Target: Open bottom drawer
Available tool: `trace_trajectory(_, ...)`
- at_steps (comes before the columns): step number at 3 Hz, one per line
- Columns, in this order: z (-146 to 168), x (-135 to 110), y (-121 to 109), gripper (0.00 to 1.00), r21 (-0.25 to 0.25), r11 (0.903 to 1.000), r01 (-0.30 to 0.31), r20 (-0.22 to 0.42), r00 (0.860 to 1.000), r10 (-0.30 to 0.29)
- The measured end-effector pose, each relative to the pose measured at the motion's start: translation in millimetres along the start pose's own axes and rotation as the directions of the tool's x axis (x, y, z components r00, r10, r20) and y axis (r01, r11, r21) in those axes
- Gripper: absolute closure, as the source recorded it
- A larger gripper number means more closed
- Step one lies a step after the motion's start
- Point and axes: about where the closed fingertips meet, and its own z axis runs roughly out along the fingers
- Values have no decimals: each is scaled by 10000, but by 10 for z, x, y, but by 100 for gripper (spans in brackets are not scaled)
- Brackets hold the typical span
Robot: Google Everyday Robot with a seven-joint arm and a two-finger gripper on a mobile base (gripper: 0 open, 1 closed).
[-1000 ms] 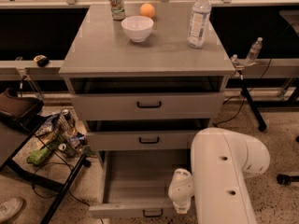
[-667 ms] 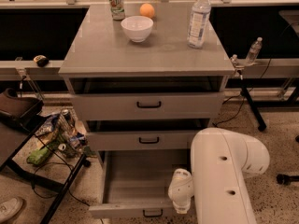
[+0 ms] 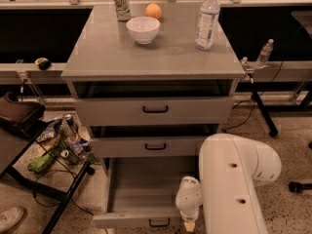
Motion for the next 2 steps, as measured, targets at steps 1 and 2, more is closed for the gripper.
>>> trace_trajectory(1, 0, 0, 0, 0, 0, 10000, 0, 0, 10000, 0)
trace_trajectory(2, -260, 58, 57, 0, 115, 9999, 108, -271, 9996, -105)
